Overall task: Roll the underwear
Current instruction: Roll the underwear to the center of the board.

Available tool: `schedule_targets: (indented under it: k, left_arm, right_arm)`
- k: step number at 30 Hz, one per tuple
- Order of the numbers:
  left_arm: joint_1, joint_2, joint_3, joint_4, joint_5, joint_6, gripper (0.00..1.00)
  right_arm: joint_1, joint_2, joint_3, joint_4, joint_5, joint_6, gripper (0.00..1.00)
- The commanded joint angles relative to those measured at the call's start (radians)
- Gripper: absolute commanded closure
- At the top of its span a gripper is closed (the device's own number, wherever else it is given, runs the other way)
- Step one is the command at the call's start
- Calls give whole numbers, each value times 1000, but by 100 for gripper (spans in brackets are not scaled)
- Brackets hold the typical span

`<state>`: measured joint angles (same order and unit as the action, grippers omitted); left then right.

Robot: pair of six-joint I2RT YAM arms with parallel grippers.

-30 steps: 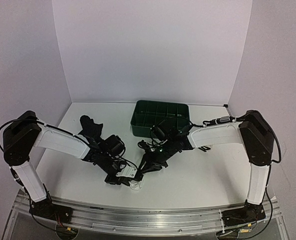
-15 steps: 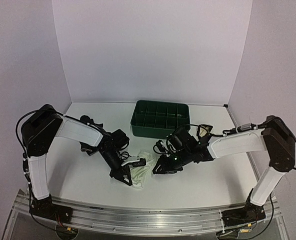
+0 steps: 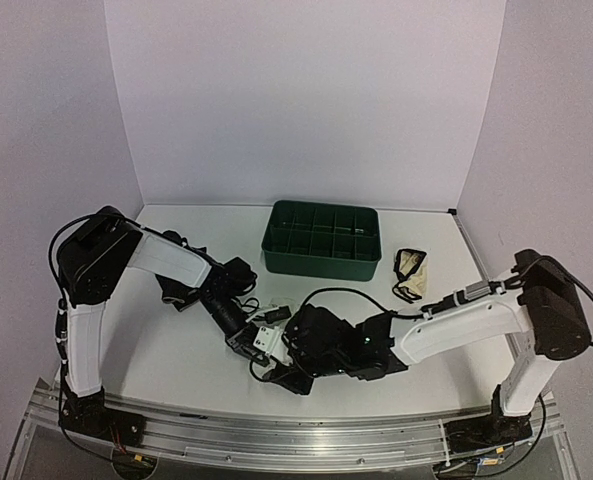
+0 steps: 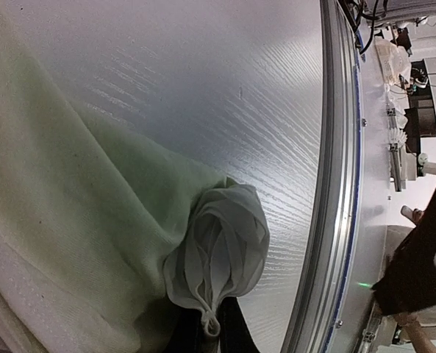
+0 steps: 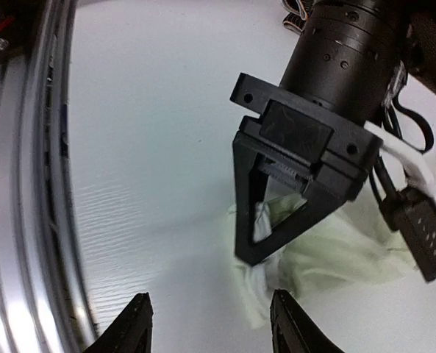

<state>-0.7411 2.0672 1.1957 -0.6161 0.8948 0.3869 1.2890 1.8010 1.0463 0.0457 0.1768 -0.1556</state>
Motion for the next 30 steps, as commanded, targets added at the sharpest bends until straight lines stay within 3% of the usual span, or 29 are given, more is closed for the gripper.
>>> schedule_targets:
  k: [1, 11, 20, 24, 26, 30]
  left_arm:
    - [9, 34, 43, -34, 30, -21, 100]
    - [11, 42, 42, -51, 15, 17, 100]
    - [11, 51, 61, -81, -1, 65, 100]
    - [11, 61, 74, -89, -12, 76, 100]
    - [10, 63, 83, -92, -9, 78, 100]
    - [11, 60, 82, -107, 8, 95, 100]
  right_arm:
    - [-8, 121, 68, -3, 105, -218, 48]
    - [-18, 254, 117, -17, 160, -212, 49]
    - [-65, 238, 48, -40, 139, -181, 53]
    - [-72, 245, 68, -62, 73, -204, 63]
    - [-73, 255, 82, -77, 54, -197, 77]
    - [-77, 254, 70, -92, 41, -161, 94]
